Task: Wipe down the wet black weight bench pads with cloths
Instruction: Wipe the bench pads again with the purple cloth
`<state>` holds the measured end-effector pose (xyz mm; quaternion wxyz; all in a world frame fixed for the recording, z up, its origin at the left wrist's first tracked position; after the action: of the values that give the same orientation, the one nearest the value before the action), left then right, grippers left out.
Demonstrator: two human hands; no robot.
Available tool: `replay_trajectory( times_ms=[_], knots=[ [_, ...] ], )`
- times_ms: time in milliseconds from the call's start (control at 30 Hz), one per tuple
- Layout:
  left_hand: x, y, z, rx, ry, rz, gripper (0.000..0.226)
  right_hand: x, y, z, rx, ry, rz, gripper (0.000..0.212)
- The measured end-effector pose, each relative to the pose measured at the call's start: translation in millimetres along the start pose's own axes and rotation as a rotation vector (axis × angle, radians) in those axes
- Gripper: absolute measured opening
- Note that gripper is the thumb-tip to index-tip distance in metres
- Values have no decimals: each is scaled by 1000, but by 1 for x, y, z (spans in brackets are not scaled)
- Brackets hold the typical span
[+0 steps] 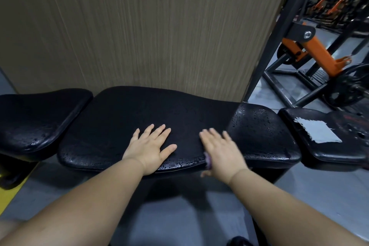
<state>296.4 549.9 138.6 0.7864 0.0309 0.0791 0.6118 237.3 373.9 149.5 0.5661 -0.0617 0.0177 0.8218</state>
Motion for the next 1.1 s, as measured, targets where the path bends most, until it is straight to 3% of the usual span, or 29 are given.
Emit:
replay_trajectory(
  times_ms=[200,533,700,800,1100],
  knots=[
    [0,0,2,-3,16,4,64,14,-6,-7,27,25,95,123],
    [-2,1,1,10,11,6,68,-132,103,-13,85,44,-325,128],
    [-3,1,1,3,-5,9,65,-144,112,-19,132,70,-388,128],
    [-2,-1,2,4,-19,14,65,-128,98,-16,99,50,-347,130],
    [-4,-2,-2,37,-36,30,66,-20,9,-8,19,17,-2,118]
  ],
)
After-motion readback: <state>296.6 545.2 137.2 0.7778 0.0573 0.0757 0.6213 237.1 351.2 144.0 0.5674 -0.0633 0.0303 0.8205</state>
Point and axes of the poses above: each hand's wrist, its own y-axis away from the middle knuckle, its own z-axis out of the back of the hand, x = y × z, the point moved 9 cm from there along -y, towards the middle knuckle, and after that the axes turned 12 degrees about z, right-handed, at the moved point
